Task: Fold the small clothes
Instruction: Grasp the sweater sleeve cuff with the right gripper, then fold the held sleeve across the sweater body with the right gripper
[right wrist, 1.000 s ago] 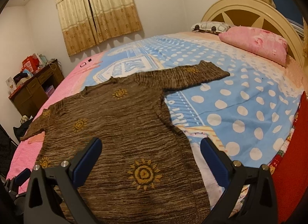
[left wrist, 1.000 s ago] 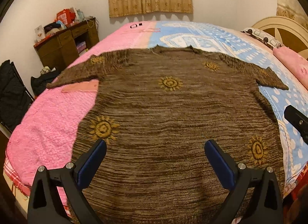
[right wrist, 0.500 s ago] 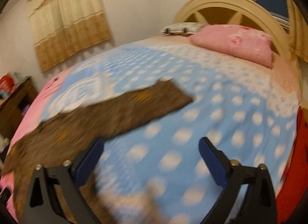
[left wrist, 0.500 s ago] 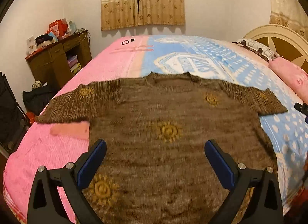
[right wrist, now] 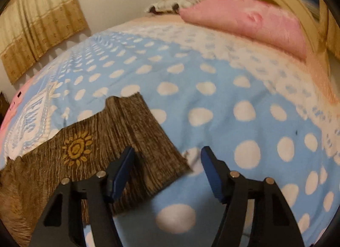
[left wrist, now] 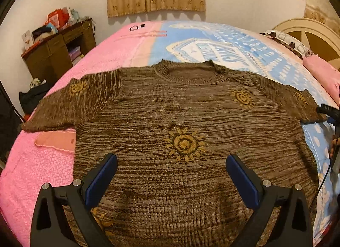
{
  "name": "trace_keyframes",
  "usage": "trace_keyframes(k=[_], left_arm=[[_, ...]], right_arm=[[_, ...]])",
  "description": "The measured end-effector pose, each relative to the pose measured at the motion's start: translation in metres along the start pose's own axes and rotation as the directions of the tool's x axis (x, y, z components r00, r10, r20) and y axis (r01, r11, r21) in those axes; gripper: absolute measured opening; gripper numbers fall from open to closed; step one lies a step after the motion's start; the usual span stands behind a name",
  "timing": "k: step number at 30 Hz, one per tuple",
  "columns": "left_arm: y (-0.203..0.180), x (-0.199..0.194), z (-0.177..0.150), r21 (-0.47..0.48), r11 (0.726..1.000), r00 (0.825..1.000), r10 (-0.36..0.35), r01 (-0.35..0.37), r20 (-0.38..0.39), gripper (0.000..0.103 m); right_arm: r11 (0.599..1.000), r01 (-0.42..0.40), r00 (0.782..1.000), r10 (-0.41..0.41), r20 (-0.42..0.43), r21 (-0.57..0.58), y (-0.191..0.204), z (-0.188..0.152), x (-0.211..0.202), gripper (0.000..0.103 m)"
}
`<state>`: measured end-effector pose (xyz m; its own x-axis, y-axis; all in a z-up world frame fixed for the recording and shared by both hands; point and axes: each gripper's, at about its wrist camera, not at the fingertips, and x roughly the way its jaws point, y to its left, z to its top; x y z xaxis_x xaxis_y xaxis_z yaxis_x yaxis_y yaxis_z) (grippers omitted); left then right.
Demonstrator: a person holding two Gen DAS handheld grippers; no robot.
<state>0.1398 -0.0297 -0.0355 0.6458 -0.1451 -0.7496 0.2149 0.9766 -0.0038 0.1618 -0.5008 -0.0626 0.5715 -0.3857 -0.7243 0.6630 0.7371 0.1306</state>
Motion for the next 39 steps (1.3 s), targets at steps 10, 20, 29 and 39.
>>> trace_keyframes(k=[10,20,29,39], left_arm=[[0.007,0.007,-0.004,-0.035,0.999,1.0,-0.011,0.01,-0.027,0.102],[0.042,-0.008,-0.005,-0.136,0.991,1.0,-0.004,0.004,0.004,0.102],[0.075,-0.019,-0.012,-0.185,0.982,0.998,0.049,-0.042,0.035,0.102],[0.115,-0.011,-0.023,-0.22,0.971,0.995,0.102,-0.094,0.023,0.102]], right_arm=[[0.993,-0.047,0.999,0.044,-0.032,-0.105,0.01,0.0,0.008,0.019],[0.982,-0.139,0.989,0.144,0.035,-0.131,0.06,0.011,-0.048,0.015],[0.818,-0.45,0.874,0.485,0.01,-0.358,0.228,-0.029,-0.14,0.015],[0.687,-0.578,0.811,0.544,-0.216,-0.441,0.336,-0.148,-0.111,0.018]])
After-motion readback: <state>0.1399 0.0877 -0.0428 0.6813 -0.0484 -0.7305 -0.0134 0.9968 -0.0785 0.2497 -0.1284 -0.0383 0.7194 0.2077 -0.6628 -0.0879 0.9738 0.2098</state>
